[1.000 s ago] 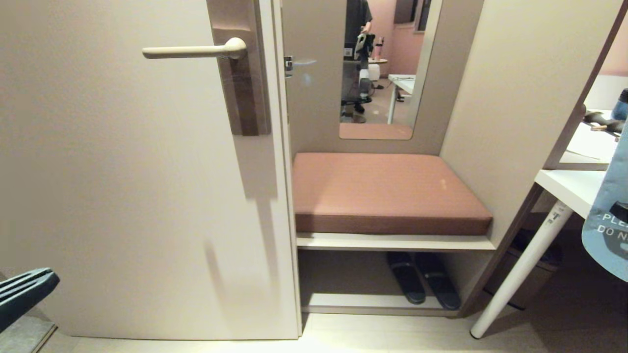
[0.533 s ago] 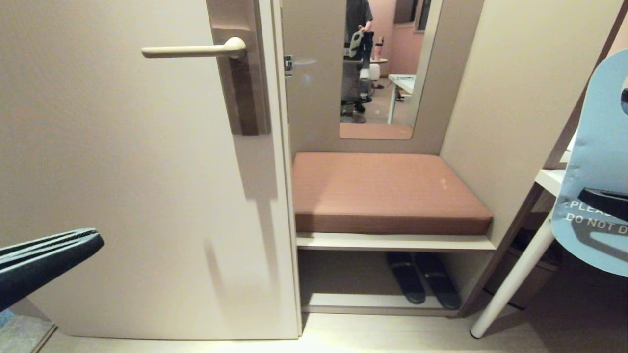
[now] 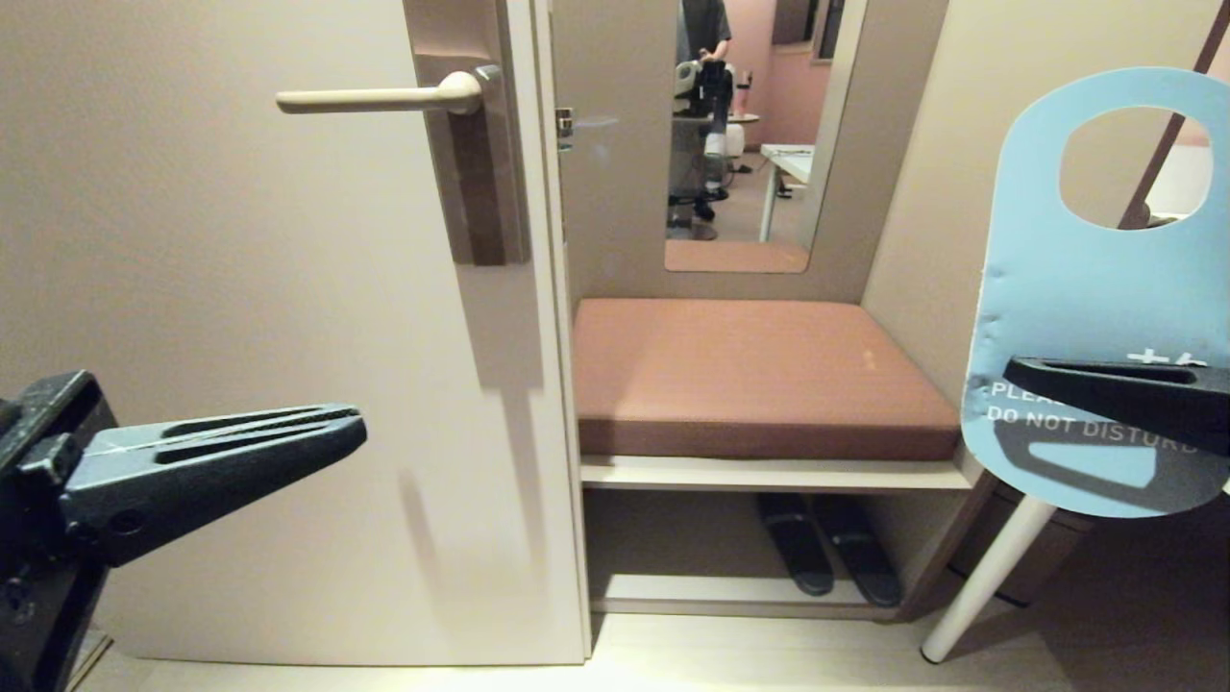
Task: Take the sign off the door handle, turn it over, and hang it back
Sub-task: Hand it to the other hand
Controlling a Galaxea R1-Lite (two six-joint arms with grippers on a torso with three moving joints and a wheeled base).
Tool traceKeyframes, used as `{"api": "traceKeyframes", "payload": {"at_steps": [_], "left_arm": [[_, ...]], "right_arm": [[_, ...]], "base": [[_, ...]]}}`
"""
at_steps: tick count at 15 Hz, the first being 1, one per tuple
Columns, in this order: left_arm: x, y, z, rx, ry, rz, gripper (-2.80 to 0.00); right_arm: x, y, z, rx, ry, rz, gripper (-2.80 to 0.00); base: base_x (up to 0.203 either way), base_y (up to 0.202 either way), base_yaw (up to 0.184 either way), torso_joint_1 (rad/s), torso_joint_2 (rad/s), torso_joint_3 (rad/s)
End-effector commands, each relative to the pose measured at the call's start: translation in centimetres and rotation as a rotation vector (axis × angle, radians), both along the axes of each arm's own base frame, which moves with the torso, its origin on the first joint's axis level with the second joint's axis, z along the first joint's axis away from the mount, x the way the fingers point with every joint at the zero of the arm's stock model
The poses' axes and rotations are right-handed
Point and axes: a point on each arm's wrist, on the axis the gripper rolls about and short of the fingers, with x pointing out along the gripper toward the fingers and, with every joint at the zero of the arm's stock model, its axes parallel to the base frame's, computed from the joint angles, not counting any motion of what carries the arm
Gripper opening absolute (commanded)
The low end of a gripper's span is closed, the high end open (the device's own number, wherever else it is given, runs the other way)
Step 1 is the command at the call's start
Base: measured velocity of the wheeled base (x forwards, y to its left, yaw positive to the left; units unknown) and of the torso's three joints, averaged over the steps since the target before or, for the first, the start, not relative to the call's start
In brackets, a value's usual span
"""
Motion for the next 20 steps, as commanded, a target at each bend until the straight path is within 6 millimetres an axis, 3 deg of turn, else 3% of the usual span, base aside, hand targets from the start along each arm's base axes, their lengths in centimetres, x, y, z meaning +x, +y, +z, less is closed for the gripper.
{"api": "traceKeyframes", "payload": {"at_steps": [1,5,9,15,20], "left_arm": [[1.1,-0.8,-0.4,0.022,0.035,-0.012,-2.8],[2.7,-2.2,-0.2,0.009,0.033,-0.052,-2.8],[5.0,-4.7,0.4,-0.028,0.031,-0.095,-2.8],[4.7,-6.7,-0.4,-0.009,0.058,-0.179,-2.8],[4.4,-6.9,-0.8,-0.001,0.059,-0.195,-2.8]], "right_arm": [[1.5,0.7,-0.4,0.005,0.028,0.015,-2.8],[3.2,3.2,-0.6,0.04,0.066,0.095,-2.8],[4.7,5.9,-1.5,0.035,0.073,0.172,-2.8],[5.6,6.4,-1.7,0.031,0.08,0.177,-2.8],[5.3,6.3,-1.7,0.031,0.077,0.179,-2.8]], "base": [[0.0,0.0,0.0,0.0,0.0,0.0],[0.0,0.0,0.0,0.0,0.0,0.0],[0.0,0.0,0.0,0.0,0.0,0.0],[0.0,0.0,0.0,0.0,0.0,0.0],[0.0,0.0,0.0,0.0,0.0,0.0]]}}
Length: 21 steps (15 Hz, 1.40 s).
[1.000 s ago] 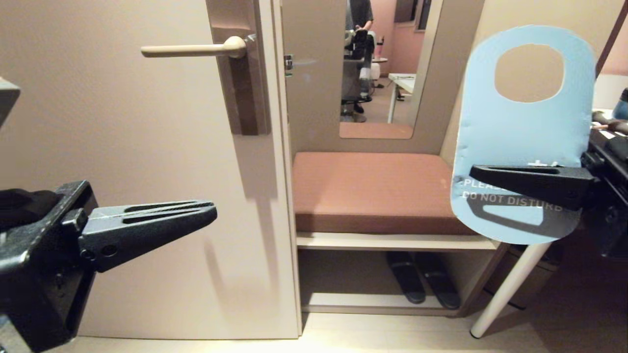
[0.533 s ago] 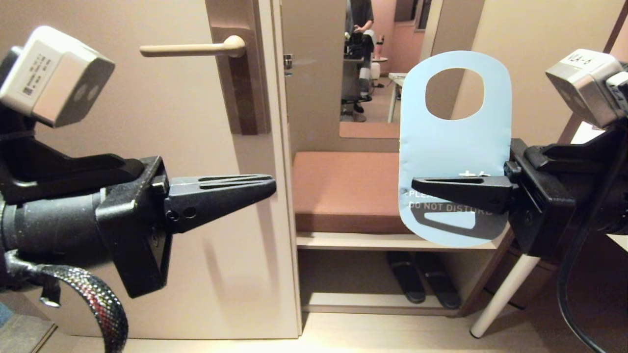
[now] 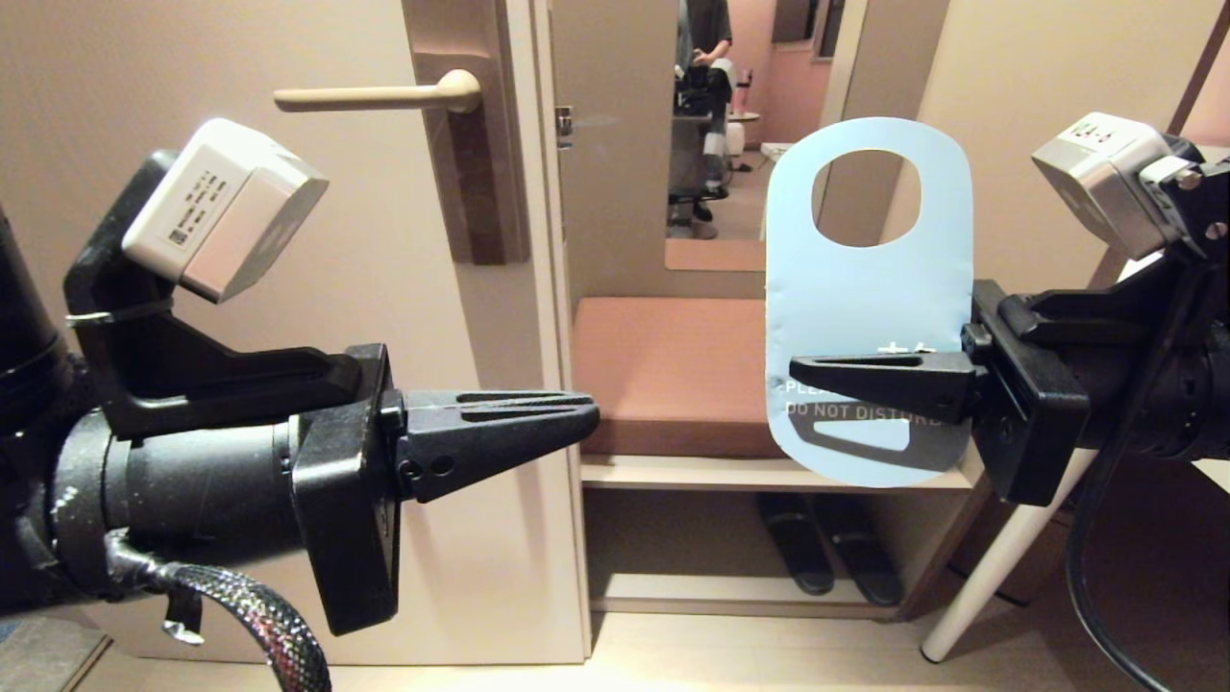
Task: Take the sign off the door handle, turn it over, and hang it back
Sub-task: Hand it to the other hand
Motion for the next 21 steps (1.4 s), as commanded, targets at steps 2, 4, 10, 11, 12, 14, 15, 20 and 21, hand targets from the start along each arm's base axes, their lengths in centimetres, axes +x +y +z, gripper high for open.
{"api": "traceKeyframes", "payload": {"at_steps": [2,4,10,11,12,14,15,20,21], "left_arm": [[-0.4,-0.1,-0.2,0.0,0.0,-0.018,-0.75],[-0.5,-0.2,-0.3,-0.002,-0.009,-0.027,0.0],[-1.0,-0.5,-0.9,0.0,-0.049,-0.052,0.0],[-1.0,-0.5,-1.1,-0.002,-0.047,-0.051,0.0],[-0.9,-0.6,-1.2,0.0,-0.041,-0.051,0.0],[-0.6,-0.8,-1.2,0.0,-0.037,-0.051,0.0],[-0.5,-1.0,-1.0,-0.003,-0.04,-0.051,0.0],[0.0,-1.6,-0.3,-0.018,-0.045,-0.057,0.0],[0.2,-1.7,-0.1,-0.022,-0.047,-0.058,0.0]], "right_arm": [[-0.2,0.0,0.1,0.003,-0.008,0.011,-2.8],[-0.4,0.2,0.0,0.001,-0.007,0.021,-2.8],[-1.0,-0.1,-0.4,-0.01,-0.013,0.025,-2.8],[-1.0,-0.1,-0.3,-0.009,-0.016,0.027,-2.8],[-1.0,-0.1,-0.2,-0.007,-0.019,0.028,-2.8],[-1.4,0.4,-0.1,-0.005,-0.024,0.056,-2.8],[-1.5,0.6,-0.2,-0.007,-0.035,0.069,-2.8],[-2.6,2.2,-0.3,-0.005,-0.047,0.152,-2.8],[-2.8,2.4,-0.3,-0.006,-0.045,0.166,-2.8]], "base": [[0.0,0.0,0.0,0.0,0.0,0.0],[0.0,0.0,0.0,0.0,0.0,0.0],[0.0,0.0,0.0,0.0,0.0,0.0],[0.0,0.0,0.0,0.0,0.0,0.0],[0.0,0.0,0.0,0.0,0.0,0.0],[0.0,0.0,0.0,0.0,0.0,0.0],[0.0,0.0,0.0,0.0,0.0,0.0],[0.0,0.0,0.0,0.0,0.0,0.0],[0.0,0.0,0.0,0.0,0.0,0.0]]}}
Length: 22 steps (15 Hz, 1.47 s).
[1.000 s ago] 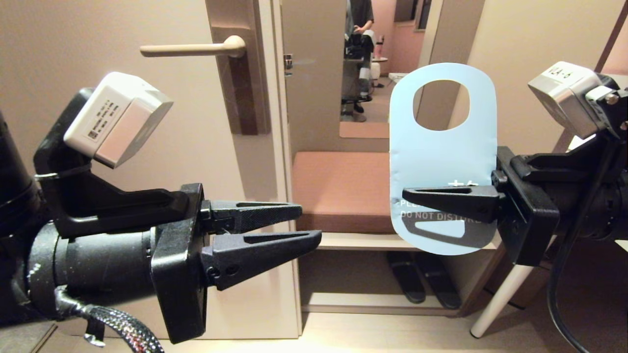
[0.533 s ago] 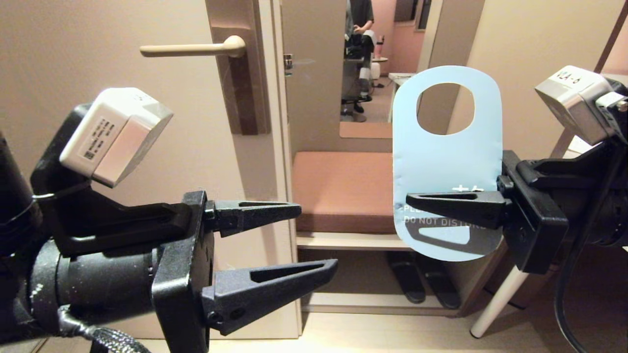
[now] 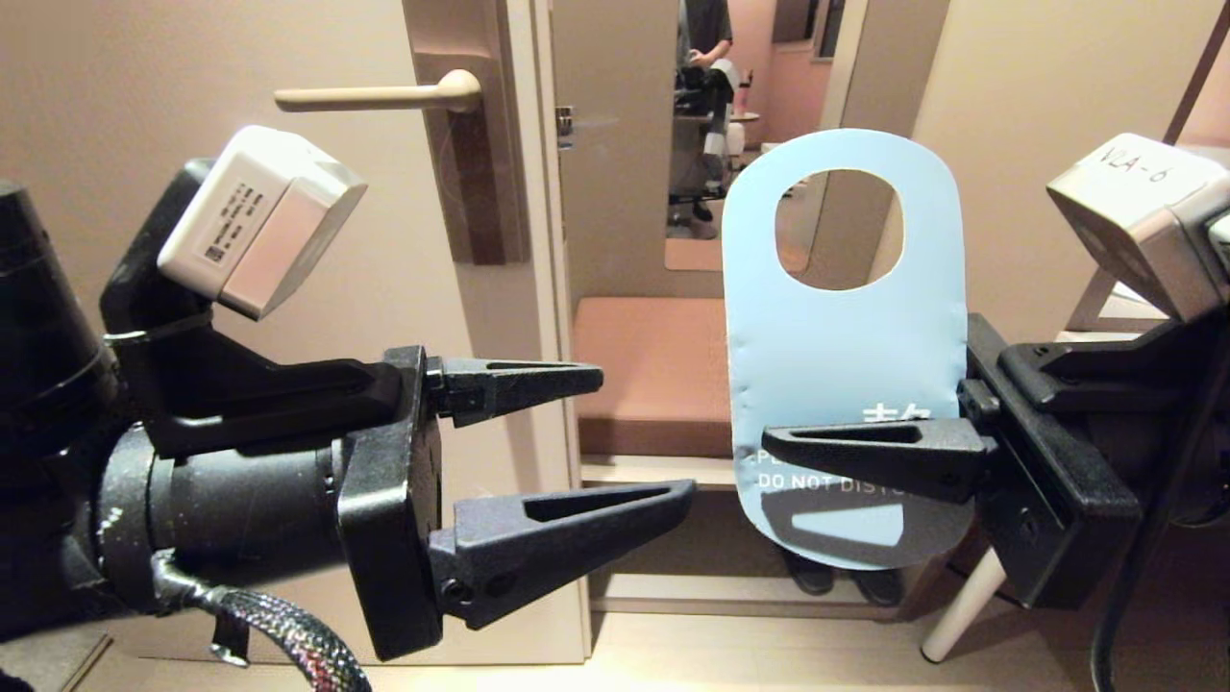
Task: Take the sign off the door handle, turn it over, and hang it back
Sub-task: Hand it to the other hand
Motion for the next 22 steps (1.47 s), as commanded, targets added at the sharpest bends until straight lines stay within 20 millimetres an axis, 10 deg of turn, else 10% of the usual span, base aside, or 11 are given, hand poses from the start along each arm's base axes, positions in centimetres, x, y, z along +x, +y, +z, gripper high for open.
{"api": "traceKeyframes", "payload": {"at_steps": [1,22], "left_arm": [[0.4,-0.5,0.2,-0.002,0.001,-0.004,0.0],[-1.1,-4.6,0.7,-0.143,0.07,-0.171,0.0]], "right_arm": [[-0.3,0.4,-0.1,-0.001,-0.001,0.025,-2.8],[-1.4,1.7,-1.3,0.004,-0.007,0.1,-2.8]], "base": [[0.0,0.0,0.0,0.0,0.0,0.0],[0.0,0.0,0.0,0.0,0.0,0.0]]}}
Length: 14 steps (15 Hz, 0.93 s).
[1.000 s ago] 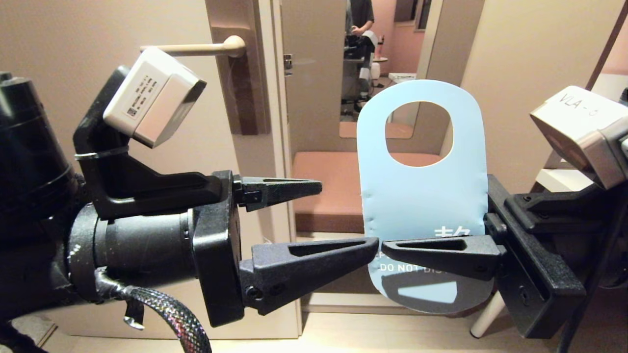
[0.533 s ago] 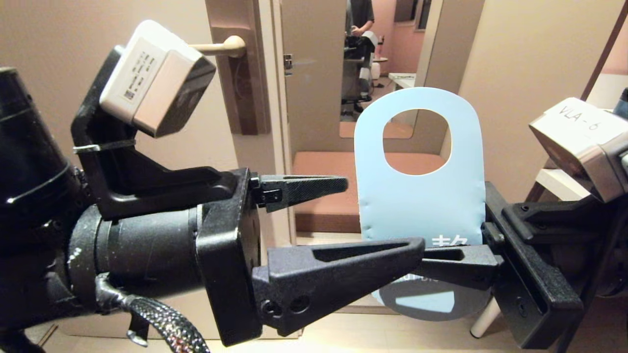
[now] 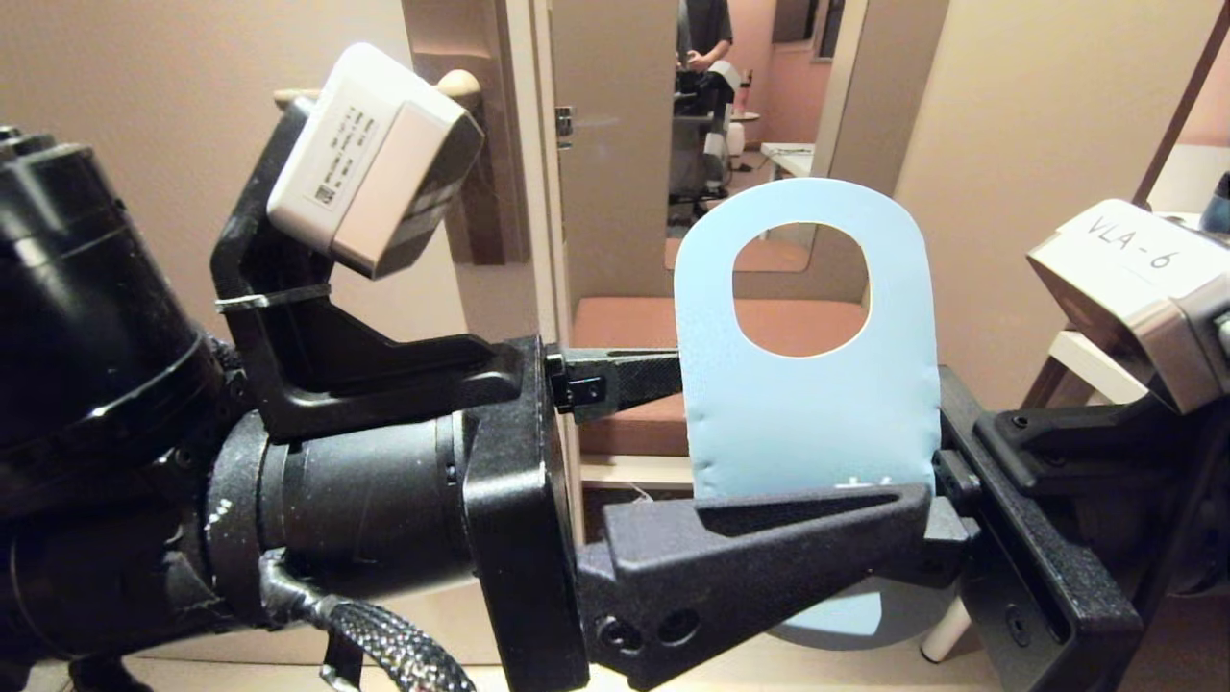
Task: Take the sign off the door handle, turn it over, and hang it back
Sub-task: Hand it to the other hand
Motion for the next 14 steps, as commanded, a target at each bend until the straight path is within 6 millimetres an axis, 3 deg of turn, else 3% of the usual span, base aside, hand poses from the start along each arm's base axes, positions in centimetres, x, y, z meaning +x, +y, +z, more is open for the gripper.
{"api": "traceKeyframes", "payload": {"at_steps": [1,14], "left_arm": [[-0.3,-0.5,-0.2,0.003,0.008,-0.022,0.0],[-0.9,-1.6,-0.6,0.014,0.032,-0.067,0.0]], "right_arm": [[0.0,0.2,-0.1,0.0,0.001,0.009,-2.8],[-0.3,0.7,-0.3,-0.007,0.004,0.035,-2.8]], "base": [[0.0,0.0,0.0,0.0,0.0,0.0],[0.0,0.0,0.0,0.0,0.0,0.0]]}}
